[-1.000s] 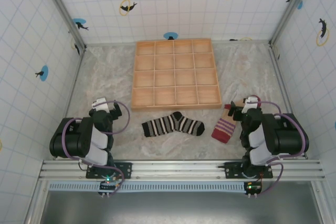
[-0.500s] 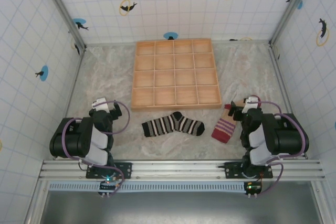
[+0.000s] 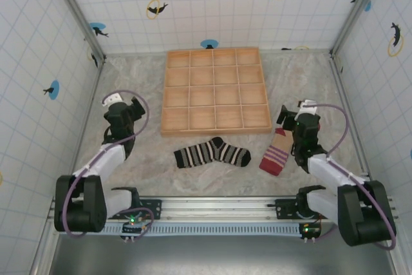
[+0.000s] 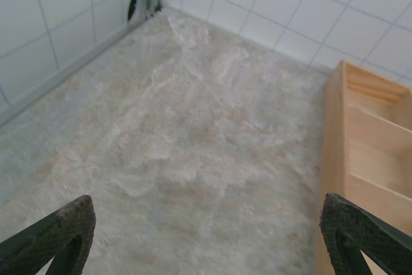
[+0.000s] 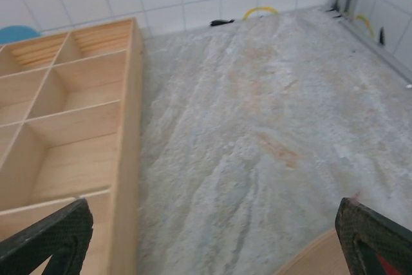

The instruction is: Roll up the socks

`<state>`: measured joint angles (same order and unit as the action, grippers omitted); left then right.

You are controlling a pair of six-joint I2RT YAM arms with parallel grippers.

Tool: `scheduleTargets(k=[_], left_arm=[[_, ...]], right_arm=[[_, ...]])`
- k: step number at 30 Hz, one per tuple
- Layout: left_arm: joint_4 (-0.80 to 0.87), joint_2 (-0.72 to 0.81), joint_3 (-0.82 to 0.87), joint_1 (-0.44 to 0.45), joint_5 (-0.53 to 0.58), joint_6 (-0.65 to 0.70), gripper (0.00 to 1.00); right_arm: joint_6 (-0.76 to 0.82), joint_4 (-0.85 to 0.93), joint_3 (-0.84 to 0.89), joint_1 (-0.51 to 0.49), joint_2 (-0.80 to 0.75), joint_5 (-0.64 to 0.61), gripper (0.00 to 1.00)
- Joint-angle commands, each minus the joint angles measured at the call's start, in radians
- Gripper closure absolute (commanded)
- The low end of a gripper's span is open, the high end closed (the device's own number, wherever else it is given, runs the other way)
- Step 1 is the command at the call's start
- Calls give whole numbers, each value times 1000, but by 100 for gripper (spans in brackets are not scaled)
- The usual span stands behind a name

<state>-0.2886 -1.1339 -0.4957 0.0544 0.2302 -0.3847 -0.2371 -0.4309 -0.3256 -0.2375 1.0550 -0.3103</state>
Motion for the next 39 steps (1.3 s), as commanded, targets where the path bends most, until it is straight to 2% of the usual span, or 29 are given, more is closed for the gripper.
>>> scheduleTargets(k=[1, 6, 11, 14, 21, 27, 31, 35, 39], left_arm=[[384, 69, -46, 35, -124, -179, 9], [547, 139, -49, 149, -300, -295, 11], [586, 148, -21, 271, -429, -355, 12], [597, 139, -4, 323, -451, -371, 12], [606, 99, -22, 362, -484, -388, 12], [594, 90, 0, 363, -488, -373, 12], [551, 51, 13, 363, -489, -289, 13], [507, -5, 16, 363, -509, -207, 14], [452, -81, 17, 364, -586, -182, 17]], right_arm=[[-95, 313, -74, -72, -50, -4, 0], [-170, 496, -155, -145, -28, 236, 13], [-201, 651, -201, -213, 0, 372, 20], [-254, 662, -174, -257, 2, 450, 27], [-363, 621, -115, -368, 14, 460, 51], [-415, 636, -65, -393, 35, 444, 50], [-445, 588, -31, -395, 37, 489, 52], [-489, 506, -13, -396, 63, 544, 59], [-508, 459, -9, -400, 98, 561, 67]])
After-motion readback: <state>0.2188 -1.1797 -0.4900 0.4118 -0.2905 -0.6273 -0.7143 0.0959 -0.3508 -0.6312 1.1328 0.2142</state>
